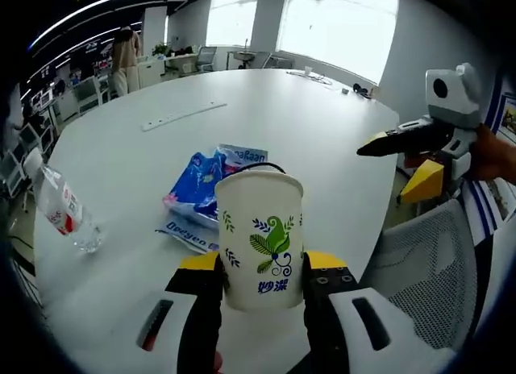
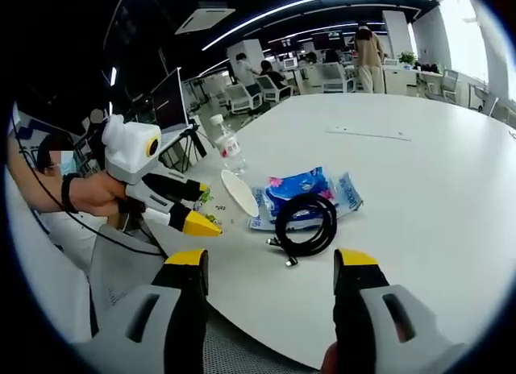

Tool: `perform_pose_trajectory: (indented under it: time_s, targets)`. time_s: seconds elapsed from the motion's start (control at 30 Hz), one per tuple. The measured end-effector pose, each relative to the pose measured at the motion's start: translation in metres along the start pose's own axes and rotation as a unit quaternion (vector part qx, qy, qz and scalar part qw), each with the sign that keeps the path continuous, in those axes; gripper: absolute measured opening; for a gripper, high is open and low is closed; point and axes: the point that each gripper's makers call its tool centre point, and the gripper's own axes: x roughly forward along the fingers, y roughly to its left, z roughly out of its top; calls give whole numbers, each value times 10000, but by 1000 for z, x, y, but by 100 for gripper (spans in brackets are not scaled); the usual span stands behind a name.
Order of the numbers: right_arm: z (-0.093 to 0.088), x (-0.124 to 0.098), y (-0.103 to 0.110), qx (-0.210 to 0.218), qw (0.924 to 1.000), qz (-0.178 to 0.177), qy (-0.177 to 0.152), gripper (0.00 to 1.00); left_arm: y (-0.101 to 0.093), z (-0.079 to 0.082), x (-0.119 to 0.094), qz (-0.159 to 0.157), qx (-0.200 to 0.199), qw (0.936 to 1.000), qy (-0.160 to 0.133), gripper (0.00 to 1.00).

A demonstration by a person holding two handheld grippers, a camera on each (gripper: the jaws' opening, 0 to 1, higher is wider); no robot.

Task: Arrange the tabletop items into an orderly group along one side of the table until the central work area is clear of visible clutter.

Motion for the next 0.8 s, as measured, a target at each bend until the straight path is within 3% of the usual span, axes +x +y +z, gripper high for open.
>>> perform_pose_trajectory:
  time_s: [0.53,0.8]
  targets:
    - [-2,5,17,-16,9993,363,48,58,-41,16,7,-499,777,9957,-5,38]
    - [0,4,22,20,9986,530,-17,54,-59,17,10,-784,1196,9897,43,38]
